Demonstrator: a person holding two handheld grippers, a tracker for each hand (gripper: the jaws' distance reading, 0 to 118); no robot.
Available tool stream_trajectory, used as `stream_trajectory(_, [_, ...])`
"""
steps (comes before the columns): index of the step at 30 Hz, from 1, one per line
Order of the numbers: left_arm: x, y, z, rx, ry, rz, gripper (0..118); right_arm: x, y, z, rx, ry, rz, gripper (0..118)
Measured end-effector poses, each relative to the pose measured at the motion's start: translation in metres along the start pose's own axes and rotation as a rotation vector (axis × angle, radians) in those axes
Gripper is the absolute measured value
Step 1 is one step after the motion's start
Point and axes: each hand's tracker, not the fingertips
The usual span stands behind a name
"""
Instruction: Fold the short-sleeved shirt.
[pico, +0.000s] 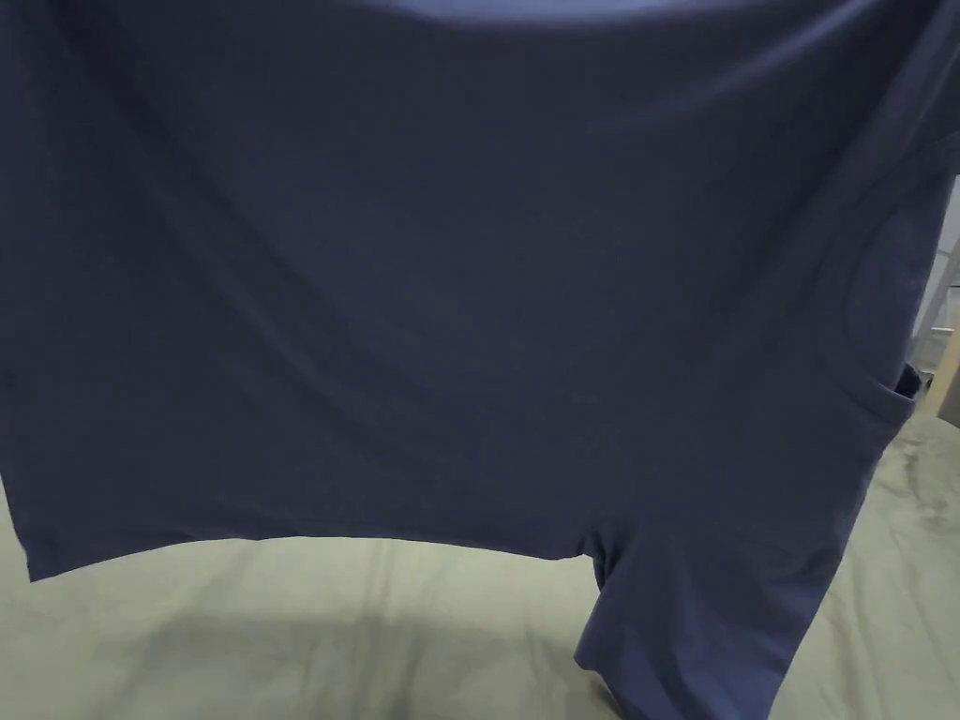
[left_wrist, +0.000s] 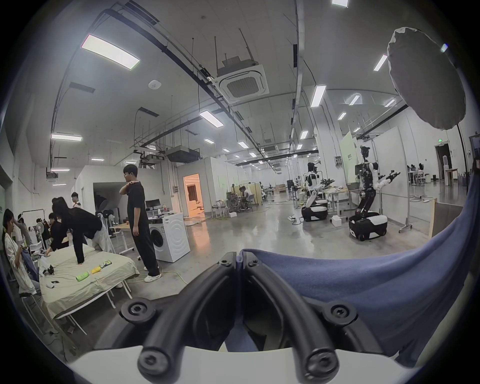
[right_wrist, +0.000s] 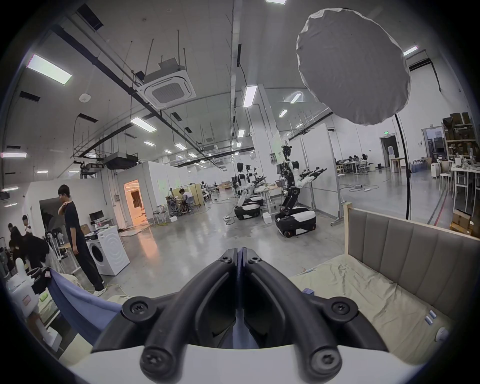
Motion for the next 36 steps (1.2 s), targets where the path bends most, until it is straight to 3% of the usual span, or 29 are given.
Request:
stream_trajectory(8, [0.031,-0.063,-0.041,-0.109,-0.046,-0.028,3,0.016,-0.062,-0.050,-0.096,-0.031,0.005,5])
stream_trajectory(15, [0.031,-0.119,-0.040,-0.215,-0.094,-0.025,3,0.042,-0.123,-0.056,-0.209,-0.022,-0.018,5])
stream_trajectory(22, [0.013,-0.185,-0.020,-0.351,-0.186,0.032,3,0.060,-0.191,-0.022,-0.338,0.012,-0.034,5])
stream_trajectory(25, [0.005,-0.208,-0.004,-0.379,-0.202,0.038,3,0.062,-0.217,-0.007,-0.393,0.005,0.018,5])
stream_trajectory(26, [0.008,-0.215,0.027,-0.387,-0.207,0.040,3,0.063,-0.225,0.001,-0.404,0.006,0.021,5])
stream_trajectory(36, [-0.018,-0.291,0.102,-0.508,-0.248,0.059,3,0.072,-0.304,0.078,-0.534,0.027,0.033,5])
